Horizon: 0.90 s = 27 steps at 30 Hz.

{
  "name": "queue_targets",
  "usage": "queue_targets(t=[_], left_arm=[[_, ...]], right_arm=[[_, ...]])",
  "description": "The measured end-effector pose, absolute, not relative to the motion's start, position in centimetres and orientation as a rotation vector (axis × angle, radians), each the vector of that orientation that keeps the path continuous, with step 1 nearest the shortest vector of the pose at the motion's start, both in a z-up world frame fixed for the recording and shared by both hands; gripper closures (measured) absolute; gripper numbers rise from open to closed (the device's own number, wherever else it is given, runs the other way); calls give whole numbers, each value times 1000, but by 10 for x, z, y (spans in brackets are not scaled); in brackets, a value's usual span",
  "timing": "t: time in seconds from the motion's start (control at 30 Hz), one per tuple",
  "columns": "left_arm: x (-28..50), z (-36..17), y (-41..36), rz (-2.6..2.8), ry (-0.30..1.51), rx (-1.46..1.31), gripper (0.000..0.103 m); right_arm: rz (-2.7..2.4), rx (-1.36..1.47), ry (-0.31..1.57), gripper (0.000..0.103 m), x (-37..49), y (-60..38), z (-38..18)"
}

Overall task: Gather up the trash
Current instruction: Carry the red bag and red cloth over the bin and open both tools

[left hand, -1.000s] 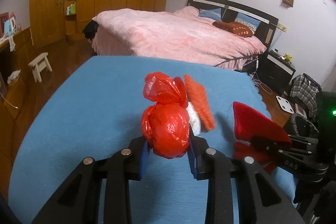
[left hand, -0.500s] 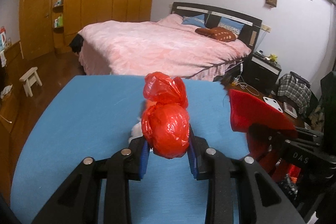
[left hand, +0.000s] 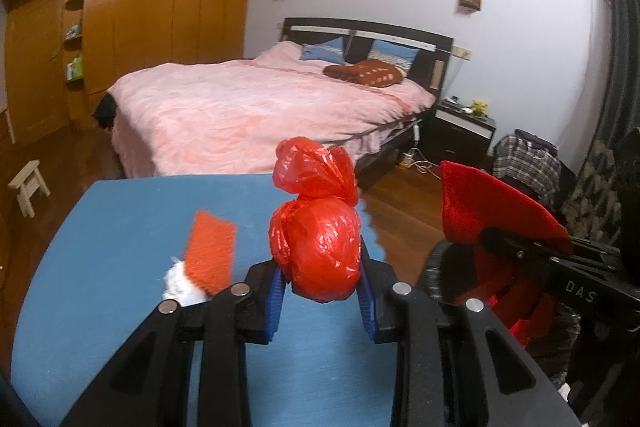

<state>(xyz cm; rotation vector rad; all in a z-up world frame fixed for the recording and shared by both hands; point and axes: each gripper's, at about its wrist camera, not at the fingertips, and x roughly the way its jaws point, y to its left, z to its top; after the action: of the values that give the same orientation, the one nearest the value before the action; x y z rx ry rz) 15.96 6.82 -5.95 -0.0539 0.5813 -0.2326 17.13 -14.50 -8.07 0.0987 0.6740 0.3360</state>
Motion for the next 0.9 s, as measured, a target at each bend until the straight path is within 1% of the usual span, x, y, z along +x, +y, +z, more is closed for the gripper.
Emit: queue_targets(t=[0.53,0.9], left_arm=[[159,-63,-29,-405,592,4,72],[164,-81,-107,-548,613,49,72]], right_arm=[[158,130,659,91,146,-240,-88],[31,160,707,91,139,-302,-119]])
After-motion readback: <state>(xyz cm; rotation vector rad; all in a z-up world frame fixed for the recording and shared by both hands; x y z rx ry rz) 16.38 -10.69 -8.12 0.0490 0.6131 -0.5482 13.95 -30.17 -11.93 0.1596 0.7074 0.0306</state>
